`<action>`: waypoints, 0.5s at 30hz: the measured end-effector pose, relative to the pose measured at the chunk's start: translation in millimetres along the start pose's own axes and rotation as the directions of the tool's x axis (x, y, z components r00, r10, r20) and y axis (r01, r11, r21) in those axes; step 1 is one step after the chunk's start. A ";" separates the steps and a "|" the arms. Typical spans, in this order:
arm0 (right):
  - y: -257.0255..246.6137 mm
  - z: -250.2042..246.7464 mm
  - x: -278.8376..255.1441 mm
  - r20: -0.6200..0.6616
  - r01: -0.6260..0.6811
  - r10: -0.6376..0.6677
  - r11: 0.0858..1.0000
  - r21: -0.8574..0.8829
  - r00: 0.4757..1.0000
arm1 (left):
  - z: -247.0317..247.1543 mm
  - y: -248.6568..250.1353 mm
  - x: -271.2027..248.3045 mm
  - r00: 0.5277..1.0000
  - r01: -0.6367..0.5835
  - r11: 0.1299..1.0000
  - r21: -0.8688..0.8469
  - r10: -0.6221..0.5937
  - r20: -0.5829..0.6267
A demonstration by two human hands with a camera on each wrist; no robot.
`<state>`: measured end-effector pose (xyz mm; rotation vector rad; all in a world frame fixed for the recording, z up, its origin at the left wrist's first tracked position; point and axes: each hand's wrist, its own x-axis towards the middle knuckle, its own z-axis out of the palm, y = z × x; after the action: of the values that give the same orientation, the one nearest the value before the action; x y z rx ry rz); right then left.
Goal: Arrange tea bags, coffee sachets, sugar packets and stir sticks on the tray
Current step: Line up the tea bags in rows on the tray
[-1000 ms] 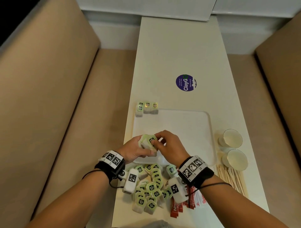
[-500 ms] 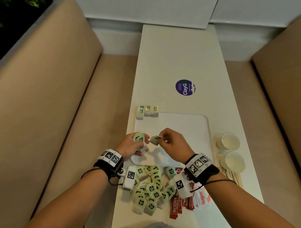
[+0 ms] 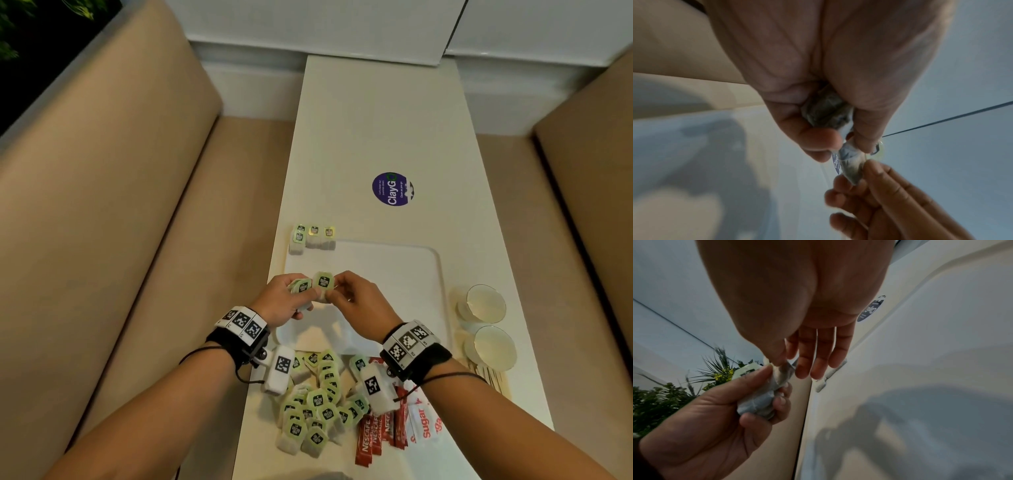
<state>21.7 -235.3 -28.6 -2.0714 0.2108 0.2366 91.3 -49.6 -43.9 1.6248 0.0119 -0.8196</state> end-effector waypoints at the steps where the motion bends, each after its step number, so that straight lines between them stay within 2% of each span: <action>1: 2.6 1.3 -0.2 0.018 -0.008 0.008 1.000 -0.018 1.000 | -0.4 -0.3 1.4 1.000 0.001 1.000 -0.017 -0.001 -0.013; 4: 8.7 6.6 0.9 0.067 -0.035 0.037 0.999 -0.023 0.997 | -2.8 -4.5 7.3 1.000 0.010 0.998 -0.061 -0.012 -0.029; 9: 16.3 14.2 18.4 0.065 -0.057 0.059 0.998 -0.028 0.996 | -3.8 -12.5 18.4 0.997 0.054 0.996 -0.077 -0.058 -0.051; 13: 26.1 20.5 44.8 0.025 -0.102 0.105 0.991 -0.085 0.994 | -8.4 -14.3 34.1 0.982 0.101 0.979 -0.178 -0.126 -0.137; 15: 30.7 22.4 59.2 -0.006 -0.136 0.136 0.984 -0.116 0.991 | -12.8 -13.8 42.8 0.979 0.116 0.968 -0.223 -0.150 -0.140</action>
<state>69.5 -233.7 -80.2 -2.1744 0.3451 0.3407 123.5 -53.5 -77.6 1.4910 0.3141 -0.7638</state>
